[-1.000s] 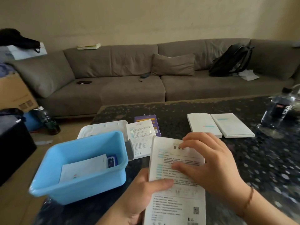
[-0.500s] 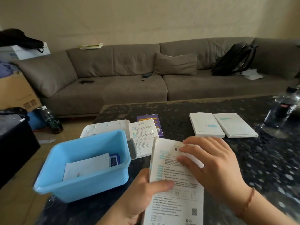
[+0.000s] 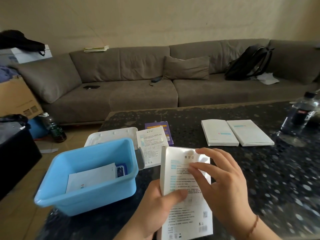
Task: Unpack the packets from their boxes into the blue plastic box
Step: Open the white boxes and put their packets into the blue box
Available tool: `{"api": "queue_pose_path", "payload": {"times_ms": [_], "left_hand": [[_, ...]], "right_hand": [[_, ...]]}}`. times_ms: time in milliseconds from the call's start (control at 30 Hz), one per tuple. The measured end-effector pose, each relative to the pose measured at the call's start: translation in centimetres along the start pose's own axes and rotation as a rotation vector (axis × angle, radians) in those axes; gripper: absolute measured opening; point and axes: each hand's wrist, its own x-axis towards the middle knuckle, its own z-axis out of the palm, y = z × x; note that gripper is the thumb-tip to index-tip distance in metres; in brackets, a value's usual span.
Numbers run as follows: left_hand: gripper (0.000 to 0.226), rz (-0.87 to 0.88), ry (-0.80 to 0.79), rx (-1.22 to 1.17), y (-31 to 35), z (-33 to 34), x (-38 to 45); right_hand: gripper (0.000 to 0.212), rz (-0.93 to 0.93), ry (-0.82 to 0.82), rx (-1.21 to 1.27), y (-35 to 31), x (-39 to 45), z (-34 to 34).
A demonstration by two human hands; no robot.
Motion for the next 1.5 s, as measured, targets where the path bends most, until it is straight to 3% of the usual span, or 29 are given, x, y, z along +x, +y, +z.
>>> {"api": "queue_pose_path", "payload": {"times_ms": [167,333,467,633,867,933,1067,1133,1200,1333,1400,1500], "left_hand": [[0.023,0.043,0.034,0.068,-0.7,0.2,0.1],[0.026,0.046,0.035,0.089,-1.0,0.2,0.1],[0.027,0.022,0.019,0.063,-1.3,-0.1,0.2],[0.024,-0.127,0.036,-0.034,-2.1,-1.0,0.6],[0.035,-0.122,-0.048,0.086,-1.9,-2.3,0.9],[0.034,-0.069,-0.059,0.140,-1.8,-2.6,0.9],[0.039,0.189,0.034,0.065,-0.3,-2.5,0.6],[0.027,0.325,0.101,0.141,1.1,-2.4,0.5],[0.011,0.356,0.111,0.287,2.3,-2.2,0.3],[0.013,0.332,0.182,0.462,2.4,-2.9,0.2],[0.009,0.348,0.228,0.467,2.2,-3.1,0.1],[0.006,0.351,0.257,0.462,2.2,-2.6,0.1]], "right_hand": [[0.011,-0.068,0.066,-0.112,-0.4,-0.5,0.9],[0.018,-0.009,-0.024,-0.133,-0.9,-0.3,1.5],[0.008,-0.025,-0.097,-0.133,-1.0,0.0,1.4],[0.036,-0.071,-0.150,-0.201,-1.0,2.0,0.2],[0.050,-0.142,-0.468,-0.226,-2.4,6.0,-3.1],[0.042,-0.149,-0.587,-0.253,-2.7,6.6,-3.5],[0.038,-0.076,-0.806,-0.079,-2.9,7.6,-3.8],[0.040,-0.072,-0.894,0.004,-3.1,8.0,-3.4],[0.032,-0.077,-0.966,0.048,-3.5,8.7,-2.7],[0.019,0.050,-1.088,0.207,-3.0,10.0,-1.2],[0.018,0.176,-1.060,0.354,-2.4,9.9,-1.0],[0.013,0.263,-0.888,0.490,-1.4,8.5,-1.8]]}}
